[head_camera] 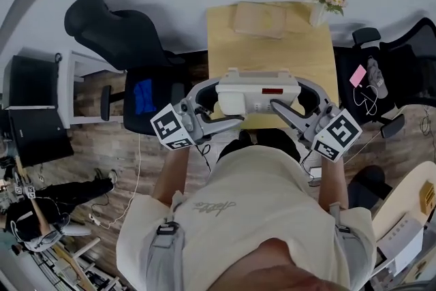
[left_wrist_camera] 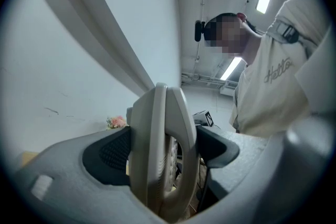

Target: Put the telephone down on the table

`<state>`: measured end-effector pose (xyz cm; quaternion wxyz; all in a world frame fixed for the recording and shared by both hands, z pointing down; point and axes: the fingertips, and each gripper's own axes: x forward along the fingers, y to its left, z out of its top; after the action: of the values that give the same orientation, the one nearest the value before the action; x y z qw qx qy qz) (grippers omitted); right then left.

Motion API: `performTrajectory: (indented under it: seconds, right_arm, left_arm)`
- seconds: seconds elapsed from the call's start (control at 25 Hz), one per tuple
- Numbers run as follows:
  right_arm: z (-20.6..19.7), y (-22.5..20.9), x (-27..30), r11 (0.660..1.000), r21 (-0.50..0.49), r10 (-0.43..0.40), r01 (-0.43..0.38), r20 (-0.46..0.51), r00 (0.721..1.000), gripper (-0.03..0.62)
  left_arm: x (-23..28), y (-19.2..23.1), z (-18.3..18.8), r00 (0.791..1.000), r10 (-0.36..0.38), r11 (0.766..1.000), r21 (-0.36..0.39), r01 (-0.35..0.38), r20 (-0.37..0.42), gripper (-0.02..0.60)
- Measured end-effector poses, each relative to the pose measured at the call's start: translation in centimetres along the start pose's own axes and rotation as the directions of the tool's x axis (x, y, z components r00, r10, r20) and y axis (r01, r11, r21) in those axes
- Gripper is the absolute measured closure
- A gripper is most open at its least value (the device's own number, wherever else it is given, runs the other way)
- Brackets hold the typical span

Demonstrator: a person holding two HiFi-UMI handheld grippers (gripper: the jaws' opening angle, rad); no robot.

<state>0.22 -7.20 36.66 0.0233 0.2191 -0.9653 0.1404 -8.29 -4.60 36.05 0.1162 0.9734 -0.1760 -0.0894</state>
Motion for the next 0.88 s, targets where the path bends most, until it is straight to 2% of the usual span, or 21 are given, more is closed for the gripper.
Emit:
performTrajectory:
  seconds: [0.48,0.88]
  right_arm:
    - [2.1,-7.7,-1.7,0.999,0.016,0.031,-0.032,0.037,0.999,0.35]
    - [1.6,-11.8,-2.7,0.996,0.048,0.071,-0.072,0.037,0.997,0.352]
  left_arm:
    - [6.9,4.1,0.7,0.999,0.024,0.999,0.024,-0.023,-0.024,0.193]
    - [10.3,6.0,-0.5,0.997,0.067,0.998,-0.003,-0.067,-0.047,0.193]
